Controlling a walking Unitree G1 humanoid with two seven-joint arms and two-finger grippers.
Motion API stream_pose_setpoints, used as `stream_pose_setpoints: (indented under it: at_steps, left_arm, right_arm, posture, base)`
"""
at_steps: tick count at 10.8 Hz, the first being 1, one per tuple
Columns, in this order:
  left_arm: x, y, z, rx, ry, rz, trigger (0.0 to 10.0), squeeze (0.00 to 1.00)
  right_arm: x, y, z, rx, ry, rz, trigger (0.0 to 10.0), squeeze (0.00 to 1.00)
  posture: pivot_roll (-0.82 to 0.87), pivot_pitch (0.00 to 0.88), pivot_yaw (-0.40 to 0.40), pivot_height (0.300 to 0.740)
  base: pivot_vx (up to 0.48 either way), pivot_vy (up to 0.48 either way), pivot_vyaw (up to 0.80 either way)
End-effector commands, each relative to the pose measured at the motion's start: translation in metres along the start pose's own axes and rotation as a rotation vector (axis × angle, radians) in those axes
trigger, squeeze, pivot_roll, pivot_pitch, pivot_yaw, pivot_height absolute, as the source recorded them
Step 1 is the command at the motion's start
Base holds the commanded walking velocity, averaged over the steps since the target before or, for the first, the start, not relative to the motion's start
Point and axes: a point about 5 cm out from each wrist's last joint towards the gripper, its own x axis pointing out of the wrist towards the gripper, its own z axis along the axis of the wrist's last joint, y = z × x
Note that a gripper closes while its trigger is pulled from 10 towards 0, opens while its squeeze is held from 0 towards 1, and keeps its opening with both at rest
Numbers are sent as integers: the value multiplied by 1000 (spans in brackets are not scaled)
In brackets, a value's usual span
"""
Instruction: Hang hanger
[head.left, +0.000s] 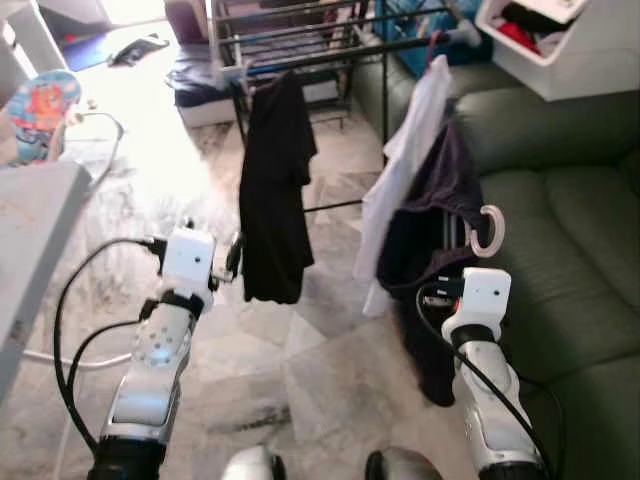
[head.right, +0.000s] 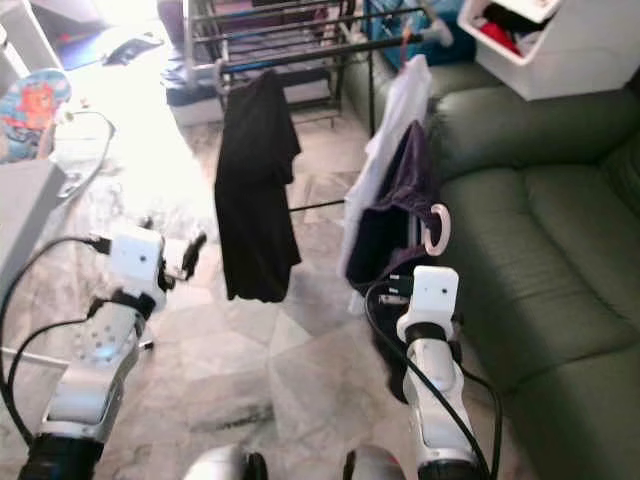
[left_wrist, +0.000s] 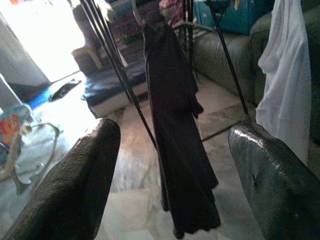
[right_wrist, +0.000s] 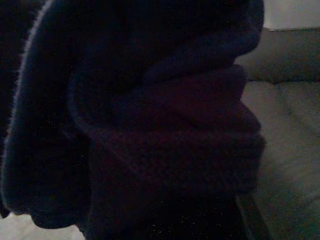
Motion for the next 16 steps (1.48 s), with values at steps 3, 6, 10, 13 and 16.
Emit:
stream_pose_setpoints:
  at_steps: [3,6,10,13,16]
  left_arm:
    - [-3,12,1,-14,-25,38,10000,0]
    - [-5,16,0,-22,-17,67,10000,0]
    - [-4,17,-4,-20,17,141,10000,0]
    - [-4,23,-7,-33,56,212,10000,0]
    - [-2,20,-7,-40,58,184,10000,0]
  right_arm:
    - [7,15,14,41,-47,129,10000,0]
    - [7,29,10,43,-9,200,10000,0]
    - [6,30,-6,60,121,247,10000,0]
    - [10,30,-5,47,138,257,10000,0]
    - [13,28,-8,21,171,243,10000,0]
  posture:
    - [-54,52,22,740]
    - [-49,59,13,740]
    - [-55,62,-4,740]
    - [-50,56,-13,740]
    - [-48,50,-17,740]
  base:
    - [272,0,444]
    - [467,0,0]
    - [437,69,0]
    - [302,368,0]
    - [0,475,0]
